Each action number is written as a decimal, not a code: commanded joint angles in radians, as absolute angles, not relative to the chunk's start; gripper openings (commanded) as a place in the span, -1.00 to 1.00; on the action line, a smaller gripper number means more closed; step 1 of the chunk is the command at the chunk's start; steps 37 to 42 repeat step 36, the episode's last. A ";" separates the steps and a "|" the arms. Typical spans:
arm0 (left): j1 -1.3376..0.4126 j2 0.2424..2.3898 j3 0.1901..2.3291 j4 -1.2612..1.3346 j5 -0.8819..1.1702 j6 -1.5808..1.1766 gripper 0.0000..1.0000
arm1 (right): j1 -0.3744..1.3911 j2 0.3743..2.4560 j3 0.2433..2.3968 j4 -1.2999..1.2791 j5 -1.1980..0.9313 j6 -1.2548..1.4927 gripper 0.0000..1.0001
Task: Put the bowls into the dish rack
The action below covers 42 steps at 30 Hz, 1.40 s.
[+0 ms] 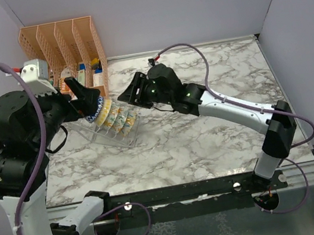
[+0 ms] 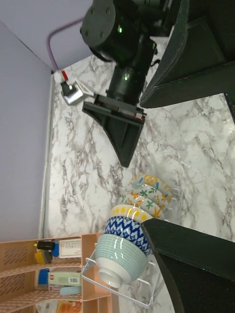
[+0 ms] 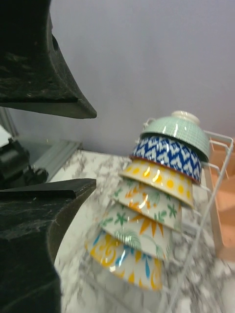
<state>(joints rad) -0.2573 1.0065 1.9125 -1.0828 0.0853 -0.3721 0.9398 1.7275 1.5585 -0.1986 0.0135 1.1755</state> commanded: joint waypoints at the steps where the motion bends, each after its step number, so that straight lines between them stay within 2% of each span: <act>1: -0.261 1.037 1.868 -1.075 0.034 -0.411 0.98 | 0.930 1.613 1.570 -0.485 0.175 0.872 0.10; 3: -0.260 1.056 1.853 -1.066 -0.001 -0.423 0.98 | 0.929 1.583 1.578 -0.552 0.231 0.792 0.21; 5: -0.261 1.083 1.836 -1.057 -0.013 -0.422 0.98 | 0.928 1.564 1.605 -0.629 0.294 0.721 0.41; 7: -0.261 1.126 1.839 -1.077 -0.047 -0.437 0.98 | 0.928 1.553 1.627 -0.707 0.357 0.670 0.65; 9: -0.261 1.169 1.839 -1.098 -0.103 -0.460 0.98 | 0.928 1.539 1.636 -0.761 0.398 0.629 0.98; 22: -0.261 1.215 1.759 -1.005 -0.275 -0.510 0.98 | 0.908 1.411 1.541 -0.849 0.513 0.558 0.99; 30: -0.261 1.197 1.688 -0.936 -0.258 -0.507 0.98 | 0.881 1.421 1.546 -0.838 0.443 0.552 0.99; 42: -0.261 1.227 1.718 -0.937 -0.260 -0.472 0.98 | 0.876 1.408 1.526 -0.831 0.430 0.559 0.99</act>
